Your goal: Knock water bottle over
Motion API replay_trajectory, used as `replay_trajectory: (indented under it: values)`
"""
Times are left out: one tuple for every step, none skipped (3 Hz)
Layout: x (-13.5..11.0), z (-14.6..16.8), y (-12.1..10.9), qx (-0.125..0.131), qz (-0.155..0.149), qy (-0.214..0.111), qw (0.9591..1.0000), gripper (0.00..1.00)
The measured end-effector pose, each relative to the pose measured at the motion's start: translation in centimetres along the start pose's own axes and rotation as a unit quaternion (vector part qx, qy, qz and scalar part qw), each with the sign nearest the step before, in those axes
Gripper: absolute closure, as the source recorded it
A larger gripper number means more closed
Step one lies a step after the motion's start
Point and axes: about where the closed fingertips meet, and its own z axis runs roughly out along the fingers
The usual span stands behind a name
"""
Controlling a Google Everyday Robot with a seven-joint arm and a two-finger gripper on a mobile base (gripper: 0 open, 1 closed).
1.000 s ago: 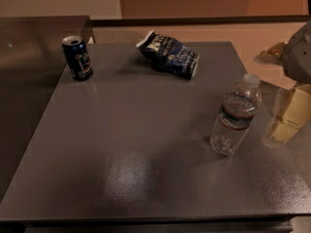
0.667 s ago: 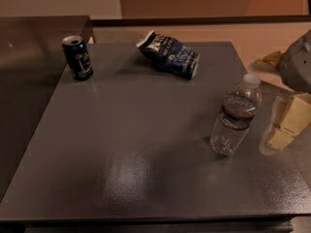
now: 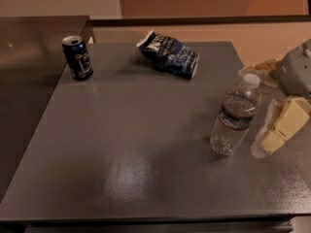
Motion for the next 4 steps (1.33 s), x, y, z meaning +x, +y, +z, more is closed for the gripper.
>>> replay_trajectory:
  values:
    - [-0.5,0.2,0.1,-0.006,0.010,-0.035,0.9993,0.18]
    - [-0.7,0.5,0.2,-0.009,0.017,-0.051,0.9985,0.41]
    - [-0.9,0.5,0.2,-0.009,0.023,-0.054,0.9982,0.65]
    - [-2.1,-0.1,0.2,0.007,0.015,-0.021,0.9996,0.87]
